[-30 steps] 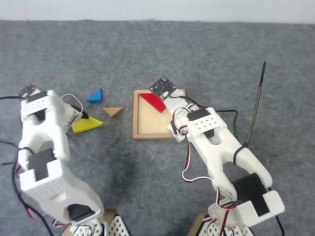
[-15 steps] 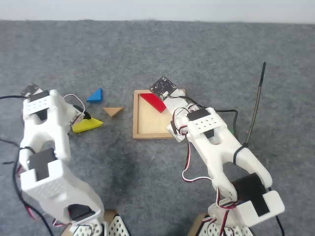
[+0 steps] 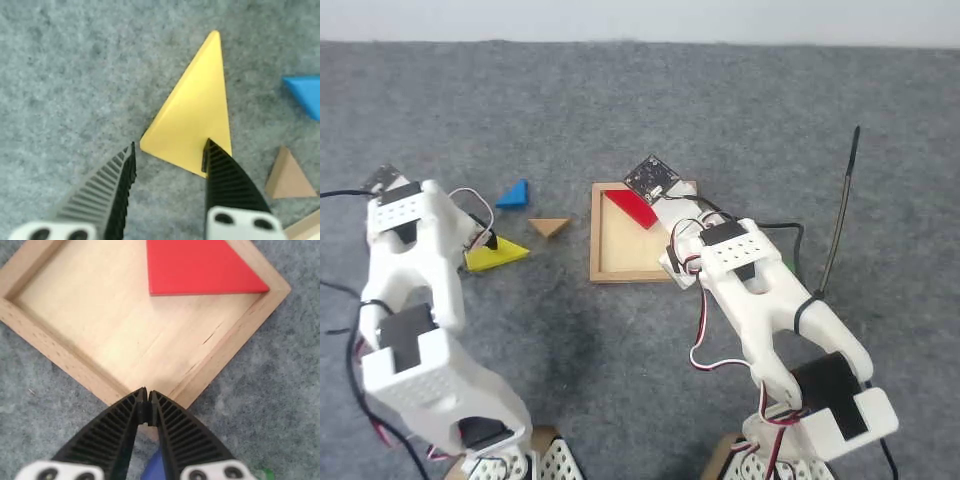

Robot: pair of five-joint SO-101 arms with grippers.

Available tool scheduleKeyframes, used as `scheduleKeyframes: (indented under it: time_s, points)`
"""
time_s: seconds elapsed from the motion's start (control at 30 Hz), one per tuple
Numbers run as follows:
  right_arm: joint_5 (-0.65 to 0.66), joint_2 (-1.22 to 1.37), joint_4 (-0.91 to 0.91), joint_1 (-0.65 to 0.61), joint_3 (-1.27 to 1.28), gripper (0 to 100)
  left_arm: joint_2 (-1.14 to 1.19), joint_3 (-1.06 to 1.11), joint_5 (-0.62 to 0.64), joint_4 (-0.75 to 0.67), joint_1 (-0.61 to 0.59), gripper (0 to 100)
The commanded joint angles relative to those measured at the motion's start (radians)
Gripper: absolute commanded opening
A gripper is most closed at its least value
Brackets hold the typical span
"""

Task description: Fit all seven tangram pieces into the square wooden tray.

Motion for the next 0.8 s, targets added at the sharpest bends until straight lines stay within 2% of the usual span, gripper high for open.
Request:
scheduleKeyframes:
  time_s: [0.0, 0.2, 0.33, 0.63, 0.77]
  points:
    - [0.011, -0.045, -0.018, -0.007, -0.008, 1.0, 0.017, 0.004, -0.026, 0.049, 0.0, 20]
    - [0.011, -0.045, -0.018, -0.007, -0.008, 1.0, 0.008, -0.002, -0.048, 0.132, 0.0, 35]
    - [0.011, -0.044, -0.016, -0.004, -0.008, 1.0, 0.018, -0.004, -0.037, 0.112, 0.0, 35]
    - [0.011, -0.042, -0.018, -0.004, -0.008, 1.0, 0.018, -0.001, 0.117, 0.008, -0.008, 35]
    - [0.011, -0.042, -0.016, -0.004, -0.008, 1.0, 0.018, -0.002, 0.121, -0.002, -0.041, 35]
